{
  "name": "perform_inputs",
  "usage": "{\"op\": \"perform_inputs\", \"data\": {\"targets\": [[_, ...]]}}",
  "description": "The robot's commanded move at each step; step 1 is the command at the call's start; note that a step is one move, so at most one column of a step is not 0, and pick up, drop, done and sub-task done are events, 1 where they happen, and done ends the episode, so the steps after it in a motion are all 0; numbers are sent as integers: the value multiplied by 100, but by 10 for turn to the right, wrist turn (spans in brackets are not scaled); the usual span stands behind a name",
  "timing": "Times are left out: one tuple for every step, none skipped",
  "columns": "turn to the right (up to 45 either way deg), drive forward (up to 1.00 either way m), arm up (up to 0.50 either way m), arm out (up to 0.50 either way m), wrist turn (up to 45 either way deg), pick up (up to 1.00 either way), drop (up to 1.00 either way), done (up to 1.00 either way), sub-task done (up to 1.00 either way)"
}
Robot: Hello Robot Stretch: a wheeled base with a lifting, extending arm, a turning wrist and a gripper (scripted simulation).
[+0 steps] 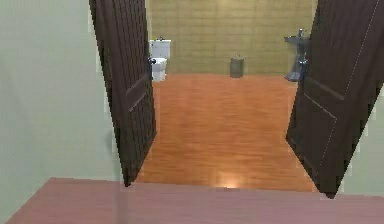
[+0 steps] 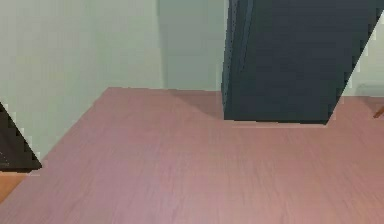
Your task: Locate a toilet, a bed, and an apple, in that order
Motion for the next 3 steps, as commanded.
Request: {"op": "perform_inputs", "data": {"targets": [[0, 100, 0, 0, 0, 0, 0, 0, 0], [0, 100, 0, 0, 0, 0, 0, 0, 0], [90, 0, 0, 0, 0, 0, 0, 0, 0]]}}
